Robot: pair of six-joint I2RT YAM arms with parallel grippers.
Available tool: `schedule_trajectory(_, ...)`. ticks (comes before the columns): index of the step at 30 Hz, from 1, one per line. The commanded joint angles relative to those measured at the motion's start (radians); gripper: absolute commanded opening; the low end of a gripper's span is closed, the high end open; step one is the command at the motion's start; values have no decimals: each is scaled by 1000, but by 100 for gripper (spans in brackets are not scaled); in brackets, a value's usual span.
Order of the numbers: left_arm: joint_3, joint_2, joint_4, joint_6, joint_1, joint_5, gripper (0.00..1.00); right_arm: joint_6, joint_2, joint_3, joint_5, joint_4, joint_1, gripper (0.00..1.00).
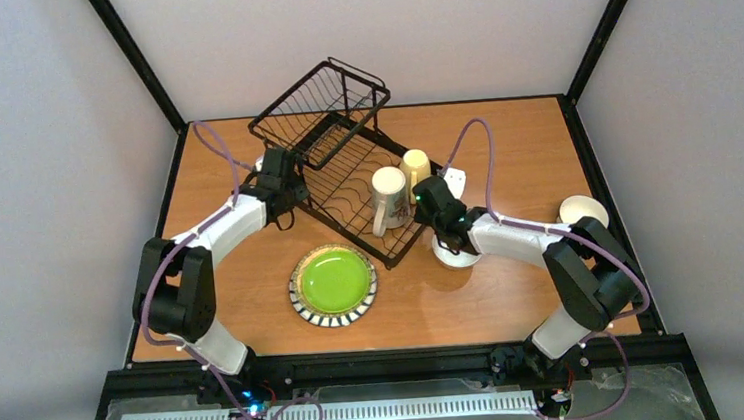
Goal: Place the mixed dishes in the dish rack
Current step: Move the dish rack to the center of the board.
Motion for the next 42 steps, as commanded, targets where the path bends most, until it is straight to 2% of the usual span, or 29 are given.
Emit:
schedule_trajectory(1, 41, -13, 30, 14, -7, -6, 65, -76, -35, -19, -109, -85, 33, 7)
schedule_trajectory(6, 8, -97, 11, 11, -7, -22, 67, -86, -50, -10, -99, -91, 33, 33)
schedule_trajectory(9, -13, -156, -1, 9, -9, -17, 68, -89, -59, -6, -92, -95, 33, 45)
schedule_trajectory(13, -34, -233, -32, 28, -11, 4, 68, -96, -69, 0, -82, -93, 33, 49)
schedule_trajectory(15, -38, -266, -54, 46, -15, 13, 68, -102, -72, 9, -78, -93, 33, 58)
schedule_trajectory(29, -71, -478, -147, 128, -64, 92, 69, -110, -95, 86, -16, -133, 33, 61)
schedule_trajectory(31, -74, -490, -151, 136, -85, 92, 69, -112, -101, 94, -7, -137, 33, 68)
schedule_trajectory(34, -71, -496, -159, 150, -130, 82, 69, -113, -110, 107, 14, -148, 32, 72)
schedule_trajectory(42, -30, -460, -164, 187, -278, 39, 69, -132, -135, 142, 58, -171, -8, 73)
